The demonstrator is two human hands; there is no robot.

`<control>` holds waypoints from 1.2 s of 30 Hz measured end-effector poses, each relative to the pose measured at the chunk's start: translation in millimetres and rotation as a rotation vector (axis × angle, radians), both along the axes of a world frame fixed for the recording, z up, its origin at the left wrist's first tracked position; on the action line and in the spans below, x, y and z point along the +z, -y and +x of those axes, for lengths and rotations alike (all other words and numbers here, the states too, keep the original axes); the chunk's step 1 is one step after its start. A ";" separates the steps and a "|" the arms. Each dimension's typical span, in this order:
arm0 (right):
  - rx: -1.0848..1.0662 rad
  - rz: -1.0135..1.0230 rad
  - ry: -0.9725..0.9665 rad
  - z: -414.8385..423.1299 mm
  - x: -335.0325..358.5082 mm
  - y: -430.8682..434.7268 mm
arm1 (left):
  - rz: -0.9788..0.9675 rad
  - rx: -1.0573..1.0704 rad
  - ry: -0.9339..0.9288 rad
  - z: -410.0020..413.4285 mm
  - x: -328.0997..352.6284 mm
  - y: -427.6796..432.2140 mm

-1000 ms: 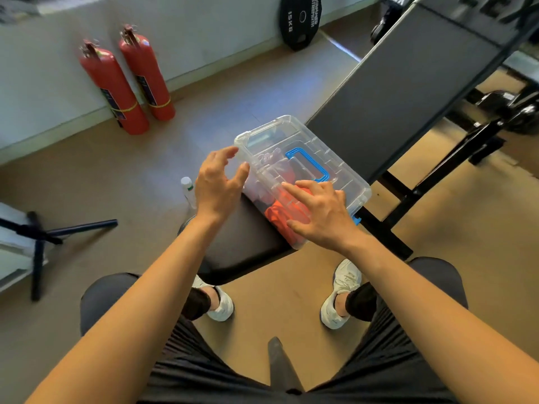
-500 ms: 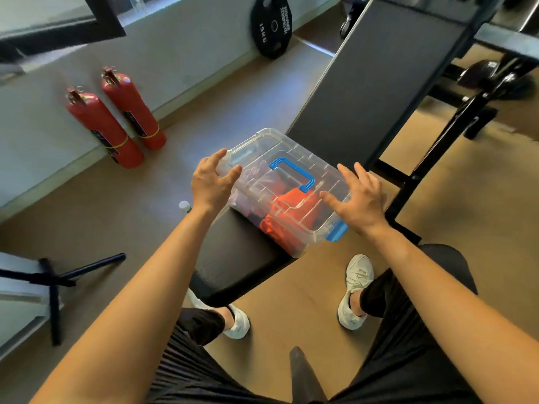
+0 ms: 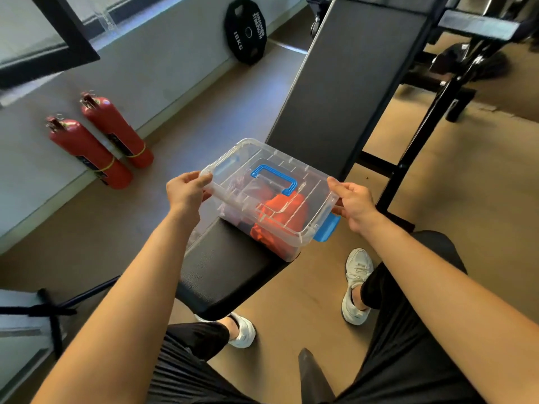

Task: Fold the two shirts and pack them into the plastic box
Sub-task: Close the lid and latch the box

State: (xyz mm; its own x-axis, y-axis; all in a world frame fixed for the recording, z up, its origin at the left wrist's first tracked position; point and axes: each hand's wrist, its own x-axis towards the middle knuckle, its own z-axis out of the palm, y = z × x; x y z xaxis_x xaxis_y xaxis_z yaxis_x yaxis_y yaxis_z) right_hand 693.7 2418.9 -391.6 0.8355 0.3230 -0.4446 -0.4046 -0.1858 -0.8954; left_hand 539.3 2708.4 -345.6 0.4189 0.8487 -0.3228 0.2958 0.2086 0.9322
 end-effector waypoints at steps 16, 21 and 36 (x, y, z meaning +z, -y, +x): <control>-0.034 0.027 -0.134 5.2 -18.1 8.2 | 0.519 -0.562 -0.571 38.8 21.5 -16.7; -0.031 0.006 -0.100 4.0 -19.2 7.2 | 0.485 -0.646 -0.643 52.9 23.2 -8.1; -0.025 0.031 -0.074 -16.9 -8.2 14.4 | 0.799 -0.424 -0.401 41.3 4.6 -0.8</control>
